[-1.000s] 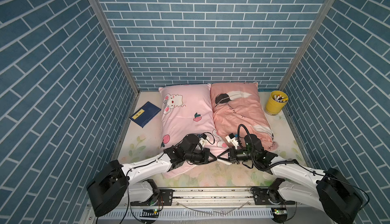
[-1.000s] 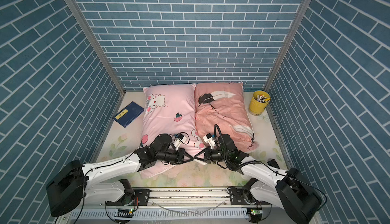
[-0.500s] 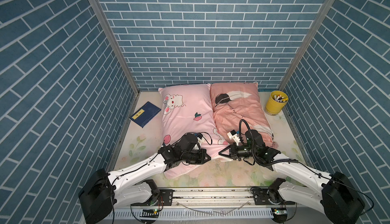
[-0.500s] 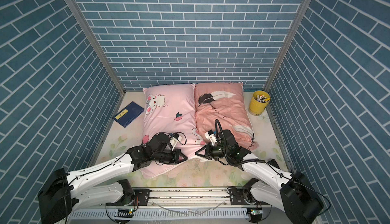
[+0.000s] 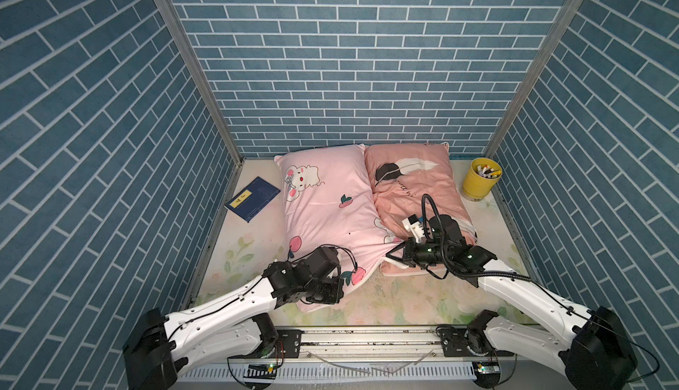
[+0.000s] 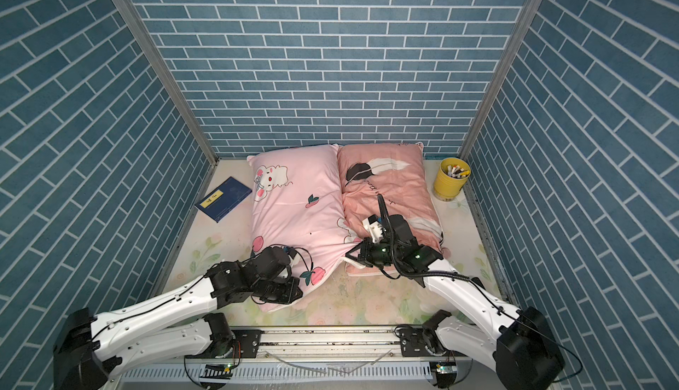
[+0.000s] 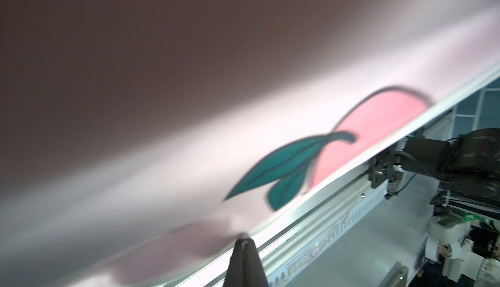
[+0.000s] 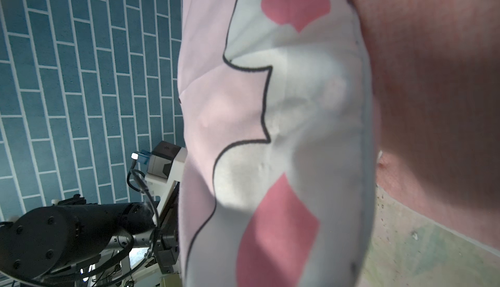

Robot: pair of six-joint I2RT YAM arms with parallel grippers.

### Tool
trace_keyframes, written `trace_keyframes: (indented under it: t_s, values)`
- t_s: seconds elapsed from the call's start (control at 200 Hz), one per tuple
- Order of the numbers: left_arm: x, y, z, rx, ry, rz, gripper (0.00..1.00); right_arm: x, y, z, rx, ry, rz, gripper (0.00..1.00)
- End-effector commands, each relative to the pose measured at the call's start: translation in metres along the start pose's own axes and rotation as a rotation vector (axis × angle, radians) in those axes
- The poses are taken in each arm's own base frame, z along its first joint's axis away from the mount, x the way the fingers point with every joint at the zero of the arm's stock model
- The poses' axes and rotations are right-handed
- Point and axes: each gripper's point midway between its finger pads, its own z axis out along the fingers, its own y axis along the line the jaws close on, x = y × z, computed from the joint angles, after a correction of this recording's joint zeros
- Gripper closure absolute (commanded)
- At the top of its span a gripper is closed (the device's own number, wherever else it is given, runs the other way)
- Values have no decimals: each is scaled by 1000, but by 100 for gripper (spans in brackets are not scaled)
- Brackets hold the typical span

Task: Zip up pillowcases
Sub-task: Zip the zipper on the pillowcase, then place the pillowcase at the center of the board, then reset both arms

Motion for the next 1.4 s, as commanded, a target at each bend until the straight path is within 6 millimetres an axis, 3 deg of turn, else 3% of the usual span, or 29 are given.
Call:
trace_keyframes:
  t_s: [0.0,0.225,0.685,0.725,0.77,0.82,0.84,0.85,0.9,1.0,1.11,1.235,1.395]
  values:
    - [39,63,-9,-252,105,-63,100,-39,17,-13,15,-150,-90,100]
    - [51,88,-23,-349,101,-106,100,-53,10,-22,63,-211,-94,100]
    - [20,125,-69,-464,-257,-295,100,-52,4,-48,180,-234,-162,100]
    - [12,123,-80,-438,-325,-304,100,-52,2,-53,220,-237,-188,89]
    - [3,124,-96,-439,-401,-314,100,-53,-1,-63,275,-249,-225,66]
    - [-9,125,-120,-458,-499,-313,81,-56,-2,-77,347,-273,-277,20]
    - [-14,125,-130,-468,-540,-311,70,-58,-2,-84,375,-286,-297,5]
    - [-16,126,-135,-473,-558,-308,64,-59,-1,-87,386,-291,-307,2]
    - [-28,125,-157,-509,-633,-275,42,-65,0,-103,457,-328,-356,1]
    - [-52,120,-193,-623,-706,-170,24,-85,0,-136,626,-411,-442,1]
    - [-90,119,-207,-806,-683,-53,1,-117,-20,-164,863,-486,-502,1]
    - [-139,134,-199,-896,-726,-11,0,-151,-55,-183,1089,-558,-534,1]
    - [-170,183,-171,-970,-788,-91,0,-179,-116,-190,1228,-613,-500,1]
